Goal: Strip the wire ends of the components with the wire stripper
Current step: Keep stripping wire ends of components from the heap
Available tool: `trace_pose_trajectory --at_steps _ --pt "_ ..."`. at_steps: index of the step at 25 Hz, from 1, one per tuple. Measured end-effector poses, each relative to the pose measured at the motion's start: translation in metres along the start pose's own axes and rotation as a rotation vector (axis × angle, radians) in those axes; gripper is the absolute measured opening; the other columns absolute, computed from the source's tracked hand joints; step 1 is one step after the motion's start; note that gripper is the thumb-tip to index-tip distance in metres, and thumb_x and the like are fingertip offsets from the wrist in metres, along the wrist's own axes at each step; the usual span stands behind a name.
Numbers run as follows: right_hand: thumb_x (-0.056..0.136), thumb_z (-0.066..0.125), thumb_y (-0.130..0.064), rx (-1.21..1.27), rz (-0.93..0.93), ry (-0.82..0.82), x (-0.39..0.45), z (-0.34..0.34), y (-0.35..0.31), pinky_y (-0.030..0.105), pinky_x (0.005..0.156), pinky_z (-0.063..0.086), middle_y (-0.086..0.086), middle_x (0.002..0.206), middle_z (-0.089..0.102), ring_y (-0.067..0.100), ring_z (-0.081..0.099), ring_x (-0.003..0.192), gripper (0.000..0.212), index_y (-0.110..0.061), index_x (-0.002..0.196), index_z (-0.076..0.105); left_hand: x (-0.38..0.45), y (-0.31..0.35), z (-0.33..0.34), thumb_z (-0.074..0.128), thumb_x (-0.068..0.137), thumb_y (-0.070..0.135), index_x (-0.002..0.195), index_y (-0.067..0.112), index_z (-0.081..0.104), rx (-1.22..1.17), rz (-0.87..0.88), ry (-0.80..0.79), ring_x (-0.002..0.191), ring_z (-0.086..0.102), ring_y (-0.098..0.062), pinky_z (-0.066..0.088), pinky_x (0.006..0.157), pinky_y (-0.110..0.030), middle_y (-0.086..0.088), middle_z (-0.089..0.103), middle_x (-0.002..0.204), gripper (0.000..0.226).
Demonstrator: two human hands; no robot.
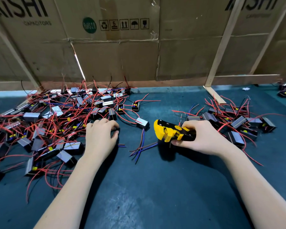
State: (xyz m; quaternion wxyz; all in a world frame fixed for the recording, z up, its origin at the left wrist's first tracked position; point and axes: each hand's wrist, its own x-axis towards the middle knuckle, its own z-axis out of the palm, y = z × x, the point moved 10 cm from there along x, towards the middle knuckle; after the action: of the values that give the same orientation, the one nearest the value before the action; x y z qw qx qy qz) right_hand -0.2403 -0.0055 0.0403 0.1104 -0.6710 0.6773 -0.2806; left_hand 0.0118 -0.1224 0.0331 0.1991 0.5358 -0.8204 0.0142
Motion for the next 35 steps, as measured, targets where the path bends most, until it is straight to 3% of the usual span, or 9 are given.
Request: trace_pose_trajectory --at_steps 4,7,11,17,21,24,29,32,35 --pt "0.063 0.075 -0.061 0.008 0.010 -0.026 -0.001 0.000 0.003 0.034 0.066 0.046 -0.005 0.065 0.062 0.012 0.056 0.065 0.040 -0.023 0.071 0.063 0.002 -0.006 -0.008 0.065 0.084 0.008 0.096 0.016 0.072 -0.108 -0.021 0.086 0.094 0.061 -0.033 0.038 0.083 -0.040 -0.006 0.067 0.093 0.016" --pt "0.064 0.078 -0.056 0.045 -0.010 -0.058 -0.001 0.003 -0.001 0.038 0.068 0.049 -0.004 0.069 0.065 0.015 0.060 0.069 0.037 -0.023 0.073 0.065 0.000 -0.020 -0.020 0.071 0.083 0.021 0.107 0.010 0.068 0.021 -0.113 0.229 0.106 0.051 -0.038 0.033 0.084 -0.044 -0.015 0.064 0.109 0.027" --pt "0.067 0.081 -0.052 0.026 -0.030 -0.052 -0.001 0.003 -0.003 0.031 0.065 0.044 -0.003 0.068 0.063 0.016 0.058 0.068 0.035 -0.022 0.072 0.064 0.001 -0.039 0.001 0.055 0.090 0.054 0.114 0.009 0.065 0.201 -0.244 0.020 0.113 0.045 -0.037 0.035 0.091 -0.044 -0.017 0.061 0.118 0.052" --pt "0.069 0.081 -0.049 0.058 -0.047 -0.063 -0.001 0.005 -0.007 0.034 0.064 0.044 -0.003 0.068 0.062 0.016 0.056 0.067 0.034 -0.021 0.071 0.062 0.005 -0.029 -0.019 0.063 0.090 0.033 0.104 0.006 0.070 -0.042 -0.153 0.233 0.099 0.052 -0.040 0.040 0.084 -0.046 -0.019 0.066 0.102 0.031" --pt "0.069 0.080 -0.049 0.025 -0.050 -0.028 0.000 0.001 -0.007 0.033 0.065 0.044 -0.002 0.067 0.061 0.016 0.056 0.067 0.035 -0.020 0.071 0.060 -0.002 -0.053 -0.033 0.061 0.090 0.047 0.121 0.002 0.059 0.051 -0.317 0.304 0.117 0.044 -0.043 0.031 0.095 -0.049 -0.026 0.055 0.124 0.055" --pt "0.070 0.078 -0.051 -0.107 -0.006 0.089 0.001 -0.012 0.000 0.035 0.063 0.041 -0.005 0.066 0.055 0.019 0.052 0.067 0.040 -0.020 0.069 0.052 -0.003 -0.061 -0.018 0.045 0.093 0.059 0.123 -0.001 0.056 0.114 -0.397 0.146 0.118 0.044 -0.044 0.032 0.097 -0.049 -0.027 0.053 0.130 0.069" --pt "0.074 0.072 -0.052 -0.593 0.393 0.465 -0.016 -0.055 0.039 0.040 0.079 0.035 0.010 0.093 0.065 0.034 0.059 0.094 0.044 -0.015 0.095 0.061 0.002 -0.049 -0.019 0.060 0.090 0.049 0.110 0.006 0.060 -0.057 -0.286 0.152 0.109 0.049 -0.039 0.041 0.089 -0.047 -0.019 0.061 0.112 0.048" --pt "0.077 0.069 -0.053 -0.468 0.538 0.583 -0.027 -0.072 0.054 0.044 0.086 0.037 0.015 0.101 0.066 0.038 0.058 0.101 0.049 -0.014 0.106 0.064 0.004 -0.032 -0.021 0.066 0.088 0.034 0.091 0.014 0.064 -0.129 -0.180 0.188 0.097 0.054 -0.036 0.039 0.081 -0.043 -0.010 0.068 0.094 0.021" --pt "0.079 0.068 -0.050 -0.231 0.394 0.815 -0.033 -0.090 0.034 0.047 0.085 0.043 0.012 0.097 0.065 0.036 0.058 0.099 0.047 -0.015 0.110 0.065 -0.005 -0.014 -0.037 0.073 0.084 0.025 0.081 0.015 0.071 -0.150 -0.073 0.362 0.099 0.052 -0.035 0.033 0.080 -0.040 -0.007 0.068 0.097 0.011"
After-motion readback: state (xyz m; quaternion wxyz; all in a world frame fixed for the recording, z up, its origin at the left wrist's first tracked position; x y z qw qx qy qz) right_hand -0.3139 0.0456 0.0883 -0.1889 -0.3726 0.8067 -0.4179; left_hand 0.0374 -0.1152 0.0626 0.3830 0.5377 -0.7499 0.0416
